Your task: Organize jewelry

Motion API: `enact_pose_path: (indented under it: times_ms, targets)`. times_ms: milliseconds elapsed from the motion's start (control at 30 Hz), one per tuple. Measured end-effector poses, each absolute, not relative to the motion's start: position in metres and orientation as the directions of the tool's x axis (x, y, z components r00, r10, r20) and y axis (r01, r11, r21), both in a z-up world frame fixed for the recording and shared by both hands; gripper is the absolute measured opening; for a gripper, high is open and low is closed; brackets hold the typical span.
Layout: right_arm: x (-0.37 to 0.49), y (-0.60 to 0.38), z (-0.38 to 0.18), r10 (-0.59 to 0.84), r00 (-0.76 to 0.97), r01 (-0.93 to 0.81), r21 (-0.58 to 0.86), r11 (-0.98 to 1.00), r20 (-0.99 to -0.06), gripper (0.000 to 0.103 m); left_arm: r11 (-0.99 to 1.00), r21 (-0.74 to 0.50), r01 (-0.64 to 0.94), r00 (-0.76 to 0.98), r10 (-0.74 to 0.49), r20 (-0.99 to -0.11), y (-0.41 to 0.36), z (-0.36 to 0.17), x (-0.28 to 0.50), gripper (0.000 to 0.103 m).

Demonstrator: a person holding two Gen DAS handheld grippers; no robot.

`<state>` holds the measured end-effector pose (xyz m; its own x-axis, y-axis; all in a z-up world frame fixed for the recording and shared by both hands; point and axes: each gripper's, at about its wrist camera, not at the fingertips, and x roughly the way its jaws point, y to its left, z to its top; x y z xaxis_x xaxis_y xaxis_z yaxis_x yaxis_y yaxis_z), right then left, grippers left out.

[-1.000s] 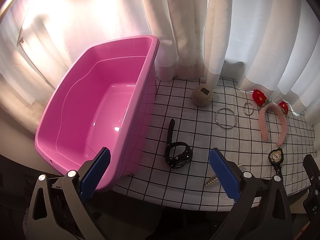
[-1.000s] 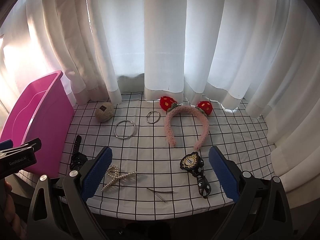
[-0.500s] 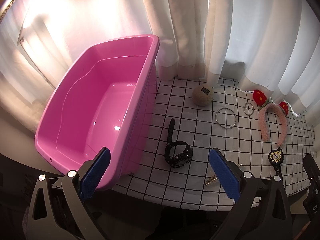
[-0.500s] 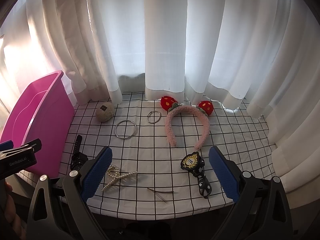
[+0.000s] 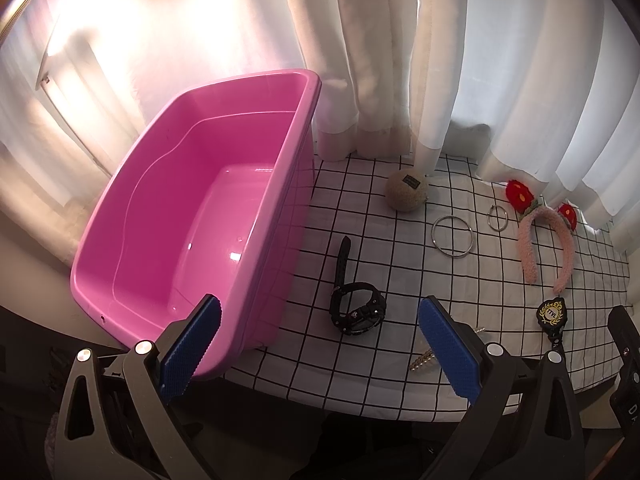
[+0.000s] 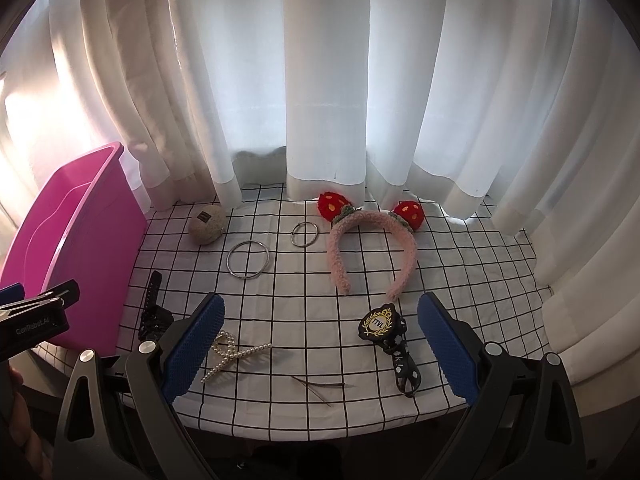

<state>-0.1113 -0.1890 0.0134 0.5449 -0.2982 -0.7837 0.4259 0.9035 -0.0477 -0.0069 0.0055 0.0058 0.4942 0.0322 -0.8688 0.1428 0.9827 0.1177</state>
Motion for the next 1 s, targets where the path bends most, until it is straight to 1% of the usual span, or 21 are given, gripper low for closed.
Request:
enact_pose_path:
  times_ms: [533, 633, 833, 1000]
  targets:
    - [-0.112, -0.190, 0.011, -0.289, 0.544, 0.419, -0.044, 0.907, -0.788, 0.093, 0.983, 0.119, 0.141, 0.489, 0.035, -0.871, 0.007, 0.004, -0.006, 0.097]
    - [-0.115, -0.195, 0.007, -0.272, 0.549, 0.415, -0.025, 0.910, -0.790, 0.093, 0.983, 0.114, 0.141, 0.484, 0.032, -0.874, 0.007, -0.001, -0.007, 0.097]
    - [-0.128, -0.223, -0.011, -0.227, 0.562, 0.421, 0.039, 0.906, -0.795, 0.093, 0.980, 0.058, 0.191, 0.472, -0.040, -0.881, 0.000, -0.021, -0.013, 0.097]
    - [-0.146, -0.251, -0.044, -0.235, 0.500, 0.450, 0.018, 0.893, -0.833, 0.093, 0.960, 0.051, 0.274, 0.420, -0.072, -0.905, -0.021, -0.060, -0.020, 0.097]
